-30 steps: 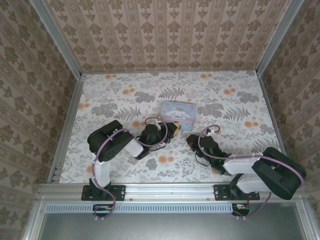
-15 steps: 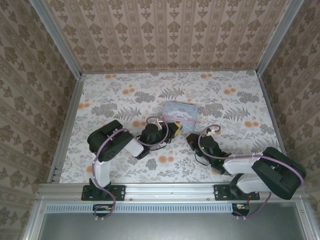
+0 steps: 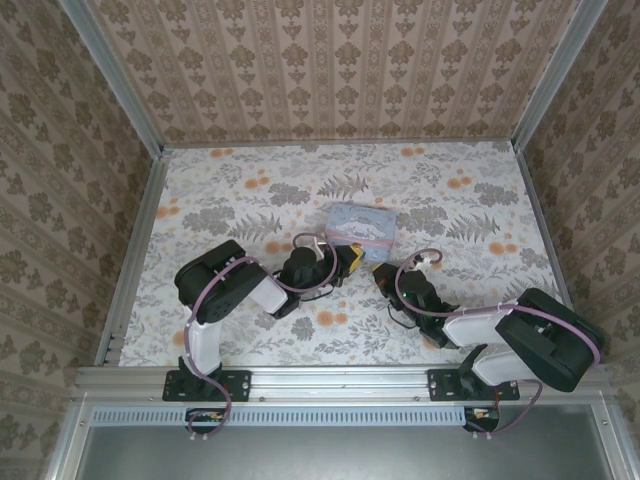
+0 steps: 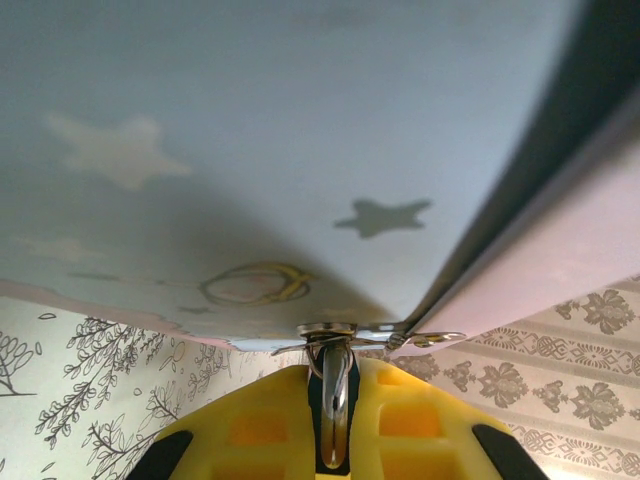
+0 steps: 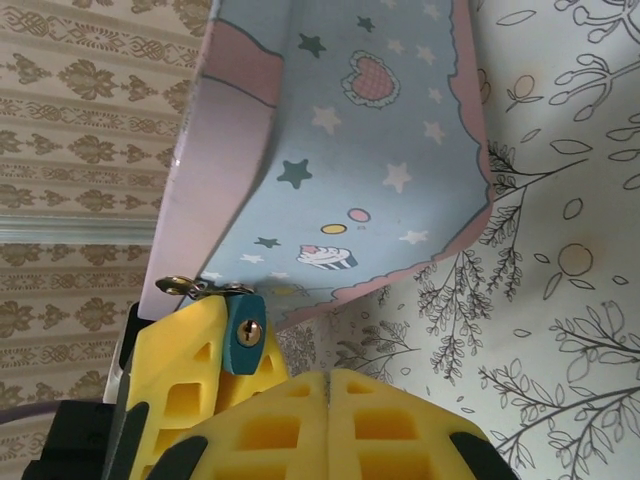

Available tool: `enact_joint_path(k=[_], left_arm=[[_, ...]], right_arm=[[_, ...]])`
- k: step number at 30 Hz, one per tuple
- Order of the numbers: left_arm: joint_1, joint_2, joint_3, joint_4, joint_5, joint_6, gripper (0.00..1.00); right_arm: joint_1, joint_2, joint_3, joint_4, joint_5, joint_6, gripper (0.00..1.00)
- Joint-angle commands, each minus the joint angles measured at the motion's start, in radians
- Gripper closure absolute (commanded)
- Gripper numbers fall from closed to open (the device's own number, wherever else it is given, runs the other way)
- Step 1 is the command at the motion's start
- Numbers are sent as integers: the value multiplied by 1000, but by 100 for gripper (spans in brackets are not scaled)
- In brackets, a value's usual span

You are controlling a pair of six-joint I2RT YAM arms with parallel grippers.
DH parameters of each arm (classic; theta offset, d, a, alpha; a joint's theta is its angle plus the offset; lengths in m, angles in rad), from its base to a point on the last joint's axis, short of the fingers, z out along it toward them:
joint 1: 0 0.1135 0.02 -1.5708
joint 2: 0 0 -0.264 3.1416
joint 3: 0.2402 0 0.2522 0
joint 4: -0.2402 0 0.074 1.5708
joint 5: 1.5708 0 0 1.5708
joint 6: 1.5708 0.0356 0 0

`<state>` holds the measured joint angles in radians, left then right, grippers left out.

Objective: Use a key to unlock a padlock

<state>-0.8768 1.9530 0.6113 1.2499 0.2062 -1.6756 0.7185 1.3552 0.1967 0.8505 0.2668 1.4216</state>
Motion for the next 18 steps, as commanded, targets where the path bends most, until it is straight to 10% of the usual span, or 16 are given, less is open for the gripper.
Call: enact_joint_path(k=[1, 18], left_arm=[[-7, -18, 8, 49, 12, -4, 100], [-8, -17, 2, 51, 7, -5, 100]], right_arm=[[4, 9, 24, 24, 44, 22, 100], [-11, -14, 24, 2, 26, 27, 100]])
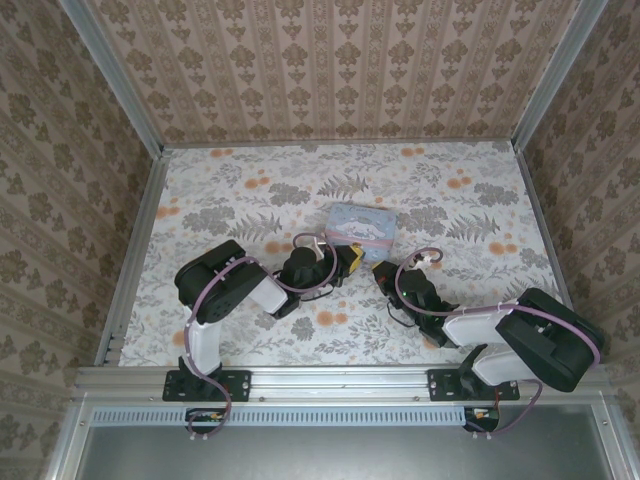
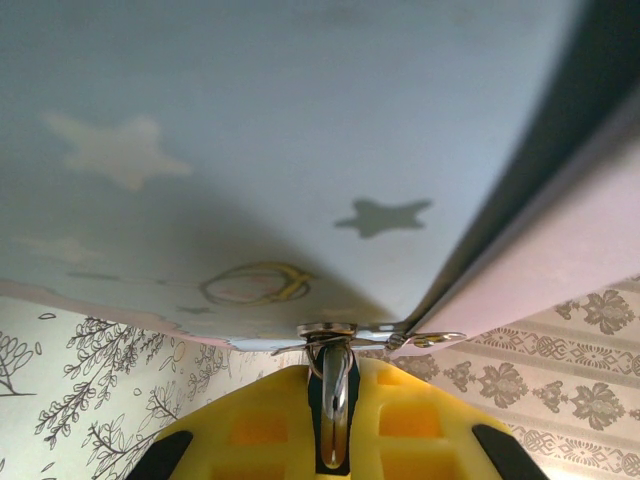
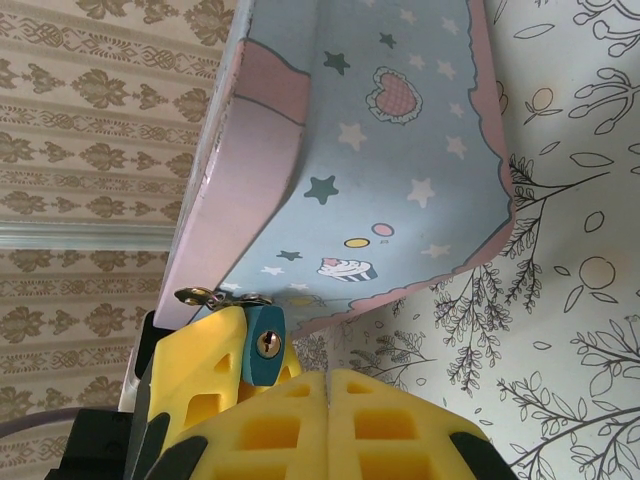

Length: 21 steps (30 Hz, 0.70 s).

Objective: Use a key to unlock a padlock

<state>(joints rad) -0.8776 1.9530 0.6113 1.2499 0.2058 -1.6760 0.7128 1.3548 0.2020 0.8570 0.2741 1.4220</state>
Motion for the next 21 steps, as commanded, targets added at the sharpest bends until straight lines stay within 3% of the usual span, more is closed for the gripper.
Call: enact_joint_path(k=[1, 21], left_arm=[[-8, -19, 1, 51, 7, -5, 100], [-9, -17, 4, 51, 12, -7, 100]], right_arm=[[-6, -17, 19, -6, 20, 25, 100], [-31, 5, 48, -4, 7, 21, 100]])
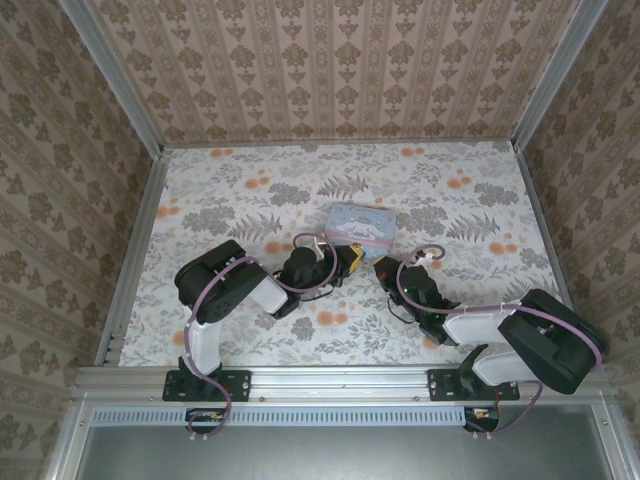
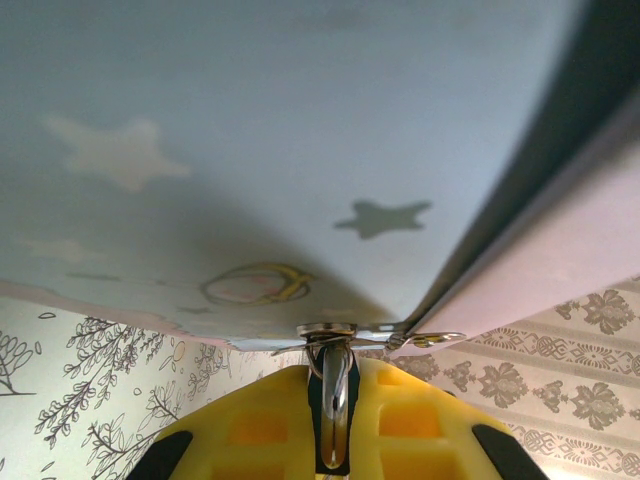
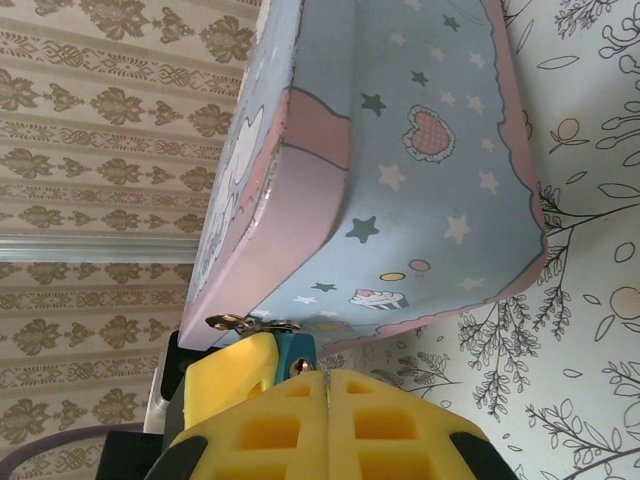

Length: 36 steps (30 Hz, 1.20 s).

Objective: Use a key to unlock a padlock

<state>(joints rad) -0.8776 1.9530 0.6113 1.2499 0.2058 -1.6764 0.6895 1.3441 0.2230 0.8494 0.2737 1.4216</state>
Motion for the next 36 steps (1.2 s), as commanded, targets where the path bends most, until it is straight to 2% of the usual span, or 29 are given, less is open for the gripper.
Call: enact_joint_path(k=[1, 17, 36], left_arm=[[-8, -17, 3, 51, 11, -8, 100], [-10, -20, 1, 51, 9, -6, 100], [-13, -9, -2, 51, 7, -2, 100]], right_arm=[[-7, 22, 29, 6, 4, 22, 100], [-15, 89, 52, 32, -5, 30, 100], [-20, 76, 67, 17, -17, 24, 100]])
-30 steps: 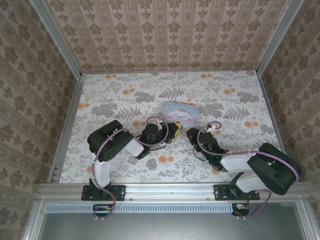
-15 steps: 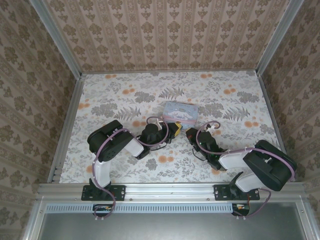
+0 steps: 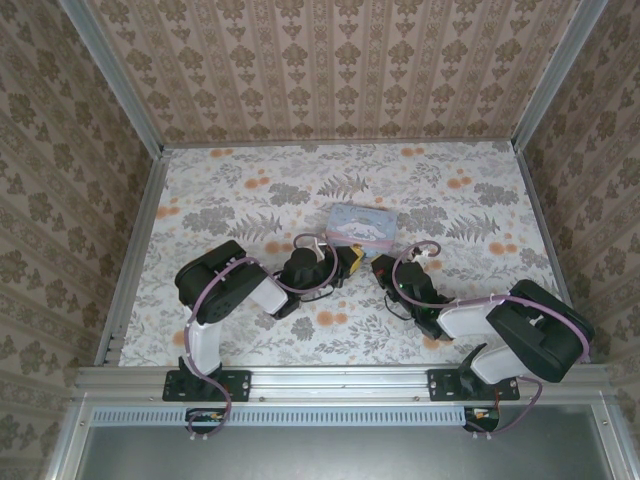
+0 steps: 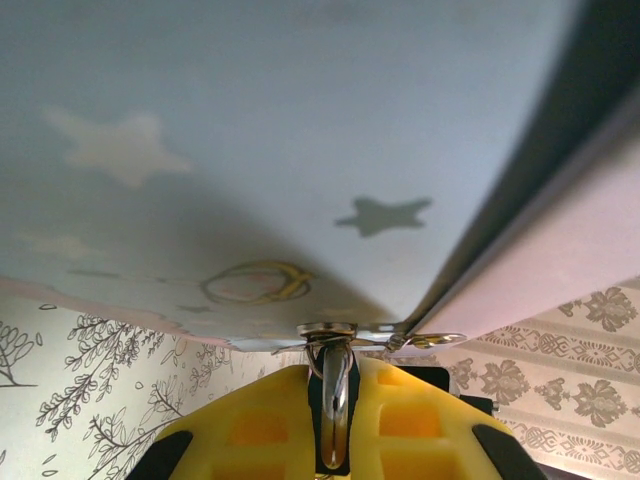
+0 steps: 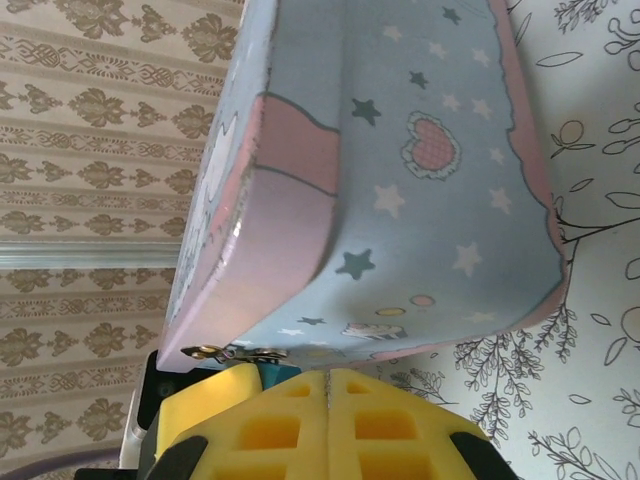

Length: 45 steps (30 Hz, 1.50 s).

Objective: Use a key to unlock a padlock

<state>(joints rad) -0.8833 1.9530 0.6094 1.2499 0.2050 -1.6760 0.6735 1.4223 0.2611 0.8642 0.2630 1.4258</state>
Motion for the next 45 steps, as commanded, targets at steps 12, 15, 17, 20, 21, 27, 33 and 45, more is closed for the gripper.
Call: enact_joint_path(k=[12, 15, 17, 20, 21, 27, 33, 45], left_arm=[[-12, -3, 5, 51, 7, -3, 100], [-12, 0, 11, 51, 7, -2, 100], [-12, 2, 13, 51, 7, -3, 100], [-14, 4, 16, 51, 5, -3, 100], [-14, 6, 16, 51, 4, -4, 100], [-15, 9, 22, 51, 2, -3, 100], [-17, 14, 26, 51, 1, -2, 100], [-20, 23, 30, 51, -4, -1, 100]], right_arm=[[-3, 8, 37, 12, -16, 24, 100], [-3, 7, 37, 12, -21, 24, 100], [-3, 6, 35, 15, -24, 27, 100], [-2, 4, 35, 18, -29, 29, 100], [-2, 2, 35, 18, -30, 30, 100], [1, -3, 37, 14, -36, 32, 100], [8, -9, 36, 12, -35, 33, 100], [14, -25, 27, -8, -29, 33, 100]])
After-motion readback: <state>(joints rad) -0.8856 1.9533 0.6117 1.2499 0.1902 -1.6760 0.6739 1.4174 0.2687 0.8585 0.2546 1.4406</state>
